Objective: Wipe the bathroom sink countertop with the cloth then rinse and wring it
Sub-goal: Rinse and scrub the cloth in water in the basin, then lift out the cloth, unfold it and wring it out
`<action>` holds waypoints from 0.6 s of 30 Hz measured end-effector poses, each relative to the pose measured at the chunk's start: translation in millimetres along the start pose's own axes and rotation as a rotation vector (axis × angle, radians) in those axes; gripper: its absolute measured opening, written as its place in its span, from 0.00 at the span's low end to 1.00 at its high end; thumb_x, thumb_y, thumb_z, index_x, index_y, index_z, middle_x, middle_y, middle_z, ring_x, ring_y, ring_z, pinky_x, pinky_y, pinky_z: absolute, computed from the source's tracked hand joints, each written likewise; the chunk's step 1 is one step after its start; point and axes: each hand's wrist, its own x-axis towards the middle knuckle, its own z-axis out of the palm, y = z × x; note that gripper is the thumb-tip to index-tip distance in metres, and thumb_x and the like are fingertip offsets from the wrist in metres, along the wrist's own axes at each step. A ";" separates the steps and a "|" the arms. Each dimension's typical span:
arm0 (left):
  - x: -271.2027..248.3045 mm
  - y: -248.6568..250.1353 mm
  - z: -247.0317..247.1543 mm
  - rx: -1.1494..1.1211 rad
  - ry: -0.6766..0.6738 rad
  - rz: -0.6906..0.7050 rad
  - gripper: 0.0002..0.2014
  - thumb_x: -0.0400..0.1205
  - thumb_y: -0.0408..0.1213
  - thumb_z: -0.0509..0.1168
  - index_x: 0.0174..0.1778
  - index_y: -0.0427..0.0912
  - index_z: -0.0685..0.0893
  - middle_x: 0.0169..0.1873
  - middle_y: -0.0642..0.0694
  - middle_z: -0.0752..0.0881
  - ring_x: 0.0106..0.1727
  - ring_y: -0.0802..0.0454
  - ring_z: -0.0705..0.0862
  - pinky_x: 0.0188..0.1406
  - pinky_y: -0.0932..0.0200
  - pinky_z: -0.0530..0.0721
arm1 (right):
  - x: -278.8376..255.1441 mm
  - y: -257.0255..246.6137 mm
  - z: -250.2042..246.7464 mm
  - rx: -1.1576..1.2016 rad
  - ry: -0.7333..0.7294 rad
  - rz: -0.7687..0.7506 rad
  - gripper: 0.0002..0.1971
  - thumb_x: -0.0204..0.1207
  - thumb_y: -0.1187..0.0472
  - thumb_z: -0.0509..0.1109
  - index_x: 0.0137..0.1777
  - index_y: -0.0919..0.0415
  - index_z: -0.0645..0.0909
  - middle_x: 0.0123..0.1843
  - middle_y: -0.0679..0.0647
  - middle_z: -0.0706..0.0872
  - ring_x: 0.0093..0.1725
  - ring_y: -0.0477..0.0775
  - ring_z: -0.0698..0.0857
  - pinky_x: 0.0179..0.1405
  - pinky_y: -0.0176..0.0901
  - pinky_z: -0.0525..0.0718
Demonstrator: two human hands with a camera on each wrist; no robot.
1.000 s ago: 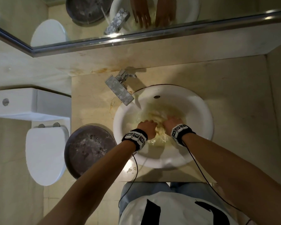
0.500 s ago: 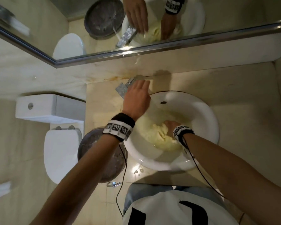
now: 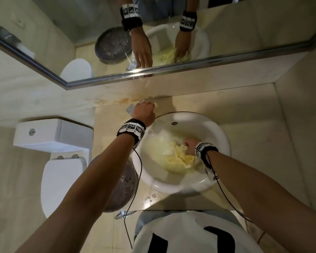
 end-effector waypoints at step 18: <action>-108.6 46.2 29.6 -0.351 0.093 0.068 0.22 0.83 0.37 0.64 0.75 0.45 0.78 0.73 0.44 0.79 0.69 0.43 0.80 0.65 0.49 0.81 | -88.4 -39.9 10.7 0.728 0.564 0.034 0.15 0.68 0.75 0.70 0.35 0.53 0.74 0.39 0.51 0.82 0.39 0.54 0.81 0.42 0.47 0.86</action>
